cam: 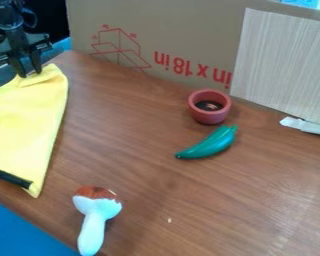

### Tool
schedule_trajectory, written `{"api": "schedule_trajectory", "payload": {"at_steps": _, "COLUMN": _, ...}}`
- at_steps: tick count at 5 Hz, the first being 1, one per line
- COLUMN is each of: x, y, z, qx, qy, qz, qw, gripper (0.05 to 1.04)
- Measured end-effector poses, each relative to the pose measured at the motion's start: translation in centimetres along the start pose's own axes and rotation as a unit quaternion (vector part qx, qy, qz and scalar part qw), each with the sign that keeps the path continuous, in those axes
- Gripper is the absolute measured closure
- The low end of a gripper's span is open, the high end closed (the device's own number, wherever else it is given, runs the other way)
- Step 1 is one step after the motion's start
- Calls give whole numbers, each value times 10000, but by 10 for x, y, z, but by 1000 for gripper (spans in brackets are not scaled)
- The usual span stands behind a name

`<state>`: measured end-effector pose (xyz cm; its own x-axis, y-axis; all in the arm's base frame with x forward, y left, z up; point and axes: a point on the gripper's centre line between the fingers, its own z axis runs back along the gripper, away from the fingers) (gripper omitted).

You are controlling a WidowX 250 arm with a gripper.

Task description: Fold the cloth from top to bottom

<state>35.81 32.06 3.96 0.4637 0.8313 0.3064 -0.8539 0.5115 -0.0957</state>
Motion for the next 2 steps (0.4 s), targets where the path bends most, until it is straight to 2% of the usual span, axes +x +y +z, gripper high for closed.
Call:
{"api": "schedule_trajectory", "payload": {"at_steps": 1, "x": -10, "y": 3, "z": -8, "qx": 41, "qy": 51, "qz": -102, "qw": 9999, "gripper": 853}}
{"api": "schedule_trajectory", "payload": {"at_steps": 2, "x": -16, "y": -1, "z": 0, "qx": -41, "qy": 117, "qz": -286, "qw": 9995, "gripper": 611}}
